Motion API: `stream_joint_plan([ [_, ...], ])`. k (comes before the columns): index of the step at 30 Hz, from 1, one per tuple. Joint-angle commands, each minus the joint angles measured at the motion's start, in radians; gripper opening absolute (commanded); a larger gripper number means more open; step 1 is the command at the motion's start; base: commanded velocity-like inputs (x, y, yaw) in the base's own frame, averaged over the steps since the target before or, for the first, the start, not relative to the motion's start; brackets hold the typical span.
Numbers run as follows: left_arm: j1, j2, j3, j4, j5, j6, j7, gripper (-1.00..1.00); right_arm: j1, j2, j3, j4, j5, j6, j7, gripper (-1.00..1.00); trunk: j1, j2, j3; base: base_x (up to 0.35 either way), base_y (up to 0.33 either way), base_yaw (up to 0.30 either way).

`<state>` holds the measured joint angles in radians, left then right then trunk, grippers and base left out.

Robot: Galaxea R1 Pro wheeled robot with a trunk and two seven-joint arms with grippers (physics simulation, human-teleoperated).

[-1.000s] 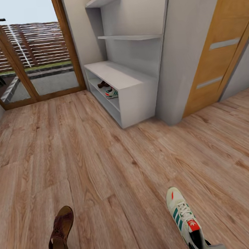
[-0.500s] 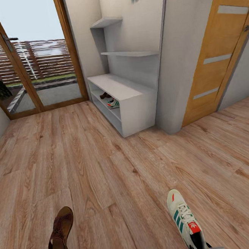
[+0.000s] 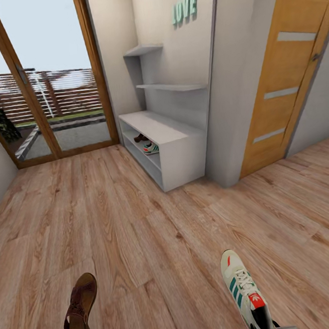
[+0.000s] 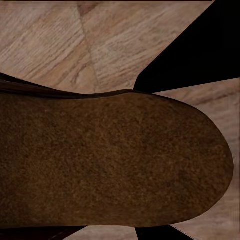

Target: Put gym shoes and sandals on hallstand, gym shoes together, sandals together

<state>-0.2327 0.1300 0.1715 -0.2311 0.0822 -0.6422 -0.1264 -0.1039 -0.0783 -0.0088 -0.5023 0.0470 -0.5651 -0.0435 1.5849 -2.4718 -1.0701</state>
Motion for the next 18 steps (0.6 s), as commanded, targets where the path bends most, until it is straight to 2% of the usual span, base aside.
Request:
stream_joint_plan([
  [1, 0.0, 0.0, 0.003, 0.001, 0.005, -0.002, -0.009, -1.0, 0.0, 0.0, 0.0, 0.001, 0.005, -0.002, -0.005, -1.0, -0.004, 0.007, 0.004, 0.0, 0.0, 0.0],
  [10, 0.0, 0.0, 0.003, 0.001, 0.005, -0.001, -0.009, -1.0, 0.0, 0.001, 0.0, 0.0, 0.004, -0.002, -0.005, -1.0, -0.039, 0.07, 0.045, 0.0, 0.0, 0.0],
  [18, 0.0, 0.0, 0.003, 0.001, 0.005, -0.002, -0.009, -1.0, 0.0, 0.001, -0.002, -0.013, 0.002, -0.003, -0.005, -1.0, -0.069, 0.126, 0.072, 0.0, 0.0, 0.0],
])
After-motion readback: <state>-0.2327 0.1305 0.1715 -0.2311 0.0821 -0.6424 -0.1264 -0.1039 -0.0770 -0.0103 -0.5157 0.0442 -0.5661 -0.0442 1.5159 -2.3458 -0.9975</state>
